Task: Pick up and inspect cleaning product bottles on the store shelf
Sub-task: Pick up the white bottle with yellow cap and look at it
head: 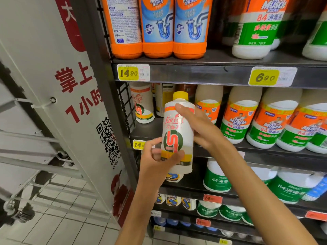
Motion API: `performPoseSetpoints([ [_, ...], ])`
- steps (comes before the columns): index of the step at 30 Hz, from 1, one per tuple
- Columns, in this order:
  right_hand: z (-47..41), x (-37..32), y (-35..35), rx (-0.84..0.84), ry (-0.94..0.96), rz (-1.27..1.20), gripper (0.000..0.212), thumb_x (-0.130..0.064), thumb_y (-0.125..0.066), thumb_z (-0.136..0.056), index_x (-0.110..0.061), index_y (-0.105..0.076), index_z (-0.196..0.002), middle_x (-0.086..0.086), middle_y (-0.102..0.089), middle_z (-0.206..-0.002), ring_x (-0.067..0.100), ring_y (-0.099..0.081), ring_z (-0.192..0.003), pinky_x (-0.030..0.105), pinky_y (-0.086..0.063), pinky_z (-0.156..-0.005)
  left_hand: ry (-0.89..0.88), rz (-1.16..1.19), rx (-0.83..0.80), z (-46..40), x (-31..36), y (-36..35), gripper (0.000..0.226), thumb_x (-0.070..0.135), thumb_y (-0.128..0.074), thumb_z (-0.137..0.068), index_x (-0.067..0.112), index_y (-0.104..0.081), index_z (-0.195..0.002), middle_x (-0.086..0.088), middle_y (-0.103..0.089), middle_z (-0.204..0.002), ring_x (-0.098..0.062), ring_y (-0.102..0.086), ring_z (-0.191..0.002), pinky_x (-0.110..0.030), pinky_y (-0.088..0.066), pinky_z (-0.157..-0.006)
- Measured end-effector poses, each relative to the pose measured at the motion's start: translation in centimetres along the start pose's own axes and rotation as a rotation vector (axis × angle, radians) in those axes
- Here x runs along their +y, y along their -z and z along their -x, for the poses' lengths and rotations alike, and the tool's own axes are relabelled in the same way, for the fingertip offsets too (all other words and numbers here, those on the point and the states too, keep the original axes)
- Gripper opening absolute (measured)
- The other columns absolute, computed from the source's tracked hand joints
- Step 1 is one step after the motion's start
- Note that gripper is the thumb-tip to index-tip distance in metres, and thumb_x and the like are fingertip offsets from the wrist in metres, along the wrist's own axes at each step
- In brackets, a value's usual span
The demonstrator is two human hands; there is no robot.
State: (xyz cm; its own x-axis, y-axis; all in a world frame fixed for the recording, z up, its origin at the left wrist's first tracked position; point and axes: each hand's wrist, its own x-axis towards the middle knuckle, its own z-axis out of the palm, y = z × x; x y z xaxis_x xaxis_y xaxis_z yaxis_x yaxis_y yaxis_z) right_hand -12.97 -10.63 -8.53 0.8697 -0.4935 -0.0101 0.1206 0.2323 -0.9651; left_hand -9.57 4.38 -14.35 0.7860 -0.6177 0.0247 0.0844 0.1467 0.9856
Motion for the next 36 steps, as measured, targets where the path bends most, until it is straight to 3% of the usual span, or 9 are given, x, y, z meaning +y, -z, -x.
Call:
performPoseSetpoints([
  [4,0.1,0.7,0.0,0.009,-0.008,-0.058,0.033,-0.032,-0.069,-0.075,-0.025,-0.056,-0.105,-0.003,-0.075,-0.079,0.017,-0.073,-0.077,0.029,-0.056,-0.055,0.084,-0.066,-0.153,-0.8,-0.9,0.0,0.074,0.030,-0.089,-0.055,0.027,-0.048,-0.117,-0.003,-0.068,-0.105,-0.010,-0.070,-0.090,-0.024,-0.057,-0.071],
  [6,0.3,0.8,0.3,-0.085,0.011,-0.106,0.039,-0.028,-0.071,-0.073,-0.022,-0.057,-0.108,0.001,-0.075,-0.086,0.020,-0.072,-0.084,0.032,-0.058,-0.062,0.204,-0.087,-0.309,-1.4,-1.0,0.6,0.072,0.031,-0.085,-0.063,0.022,-0.050,-0.125,-0.005,-0.067,-0.115,-0.018,-0.065,-0.107,-0.037,-0.052,-0.093],
  [9,0.7,1.1,0.3,-0.195,0.085,-0.103,0.063,-0.029,-0.084,-0.061,-0.016,-0.056,-0.116,0.010,-0.072,-0.102,0.027,-0.069,-0.097,0.037,-0.058,-0.076,0.229,-0.145,-0.429,-1.7,-0.9,1.4,0.074,0.037,-0.081,-0.059,0.018,-0.054,-0.125,-0.005,-0.069,-0.116,-0.020,-0.064,-0.110,-0.041,-0.050,-0.097],
  [11,0.9,1.0,0.2,-0.208,0.114,-0.090,0.087,-0.046,-0.090,-0.044,-0.018,-0.054,-0.118,0.008,-0.072,-0.104,0.025,-0.069,-0.098,0.036,-0.058,-0.078,0.185,-0.176,-0.383,-1.6,-0.8,1.3,0.080,0.041,-0.082,-0.049,0.019,-0.057,-0.122,-0.003,-0.071,-0.111,-0.020,-0.066,-0.105,-0.038,-0.055,-0.089],
  [13,1.1,0.3,0.2,-0.197,0.189,0.022,0.086,-0.051,-0.088,-0.047,-0.025,-0.049,-0.120,-0.004,-0.071,-0.104,0.016,-0.068,-0.098,0.028,-0.056,-0.075,0.138,-0.173,-0.291,-1.6,-1.1,0.7,0.087,0.036,-0.092,-0.042,0.019,-0.056,-0.120,-0.003,-0.071,-0.108,-0.021,-0.067,-0.102,-0.037,-0.057,-0.084],
  [17,1.6,-0.7,-0.2,-0.147,0.404,0.446,0.062,-0.022,-0.076,-0.068,-0.036,-0.043,-0.119,-0.026,-0.056,-0.113,-0.009,-0.056,-0.106,0.009,-0.048,-0.076,-0.083,-0.221,-0.099,-3.1,-1.8,0.2,0.080,0.002,-0.086,-0.061,0.010,-0.043,-0.128,-0.010,-0.062,-0.117,-0.022,-0.062,-0.107,-0.040,-0.056,-0.086],
  [23,0.6,0.1,-0.6,-0.045,0.563,0.510,0.067,-0.019,-0.080,-0.064,-0.034,-0.042,-0.118,-0.020,-0.051,-0.115,-0.013,-0.053,-0.104,0.006,-0.046,-0.078,-0.174,-0.287,-0.063,-5.1,-2.6,0.2,0.083,0.011,-0.087,-0.060,0.014,-0.039,-0.128,-0.004,-0.061,-0.116,-0.018,-0.062,-0.107,-0.033,-0.057,-0.084],
  [28,-2.1,0.8,-0.8,0.032,0.507,0.497,0.061,-0.010,-0.080,-0.071,-0.033,-0.042,-0.113,-0.018,-0.052,-0.111,-0.018,-0.054,-0.093,0.005,-0.046,-0.074,-0.147,-0.320,-0.029,-7.5,-3.0,-0.2,0.077,0.017,-0.087,-0.056,0.005,-0.051,-0.123,-0.020,-0.055,-0.121,-0.030,-0.059,-0.109,-0.047,-0.053,-0.089],
  [36,-5.9,1.3,-1.3,0.198,0.408,0.497,0.057,-0.024,-0.084,-0.067,-0.033,-0.041,-0.103,-0.025,-0.047,-0.095,-0.013,-0.057,-0.080,-0.001,-0.043,-0.060,-0.144,-0.314,-0.026,-11.0,-2.0,0.4,0.092,0.020,-0.088,-0.056,0.015,-0.040,-0.134,-0.007,-0.059,-0.125,-0.021,-0.061,-0.111,-0.043,-0.053,-0.093],
])
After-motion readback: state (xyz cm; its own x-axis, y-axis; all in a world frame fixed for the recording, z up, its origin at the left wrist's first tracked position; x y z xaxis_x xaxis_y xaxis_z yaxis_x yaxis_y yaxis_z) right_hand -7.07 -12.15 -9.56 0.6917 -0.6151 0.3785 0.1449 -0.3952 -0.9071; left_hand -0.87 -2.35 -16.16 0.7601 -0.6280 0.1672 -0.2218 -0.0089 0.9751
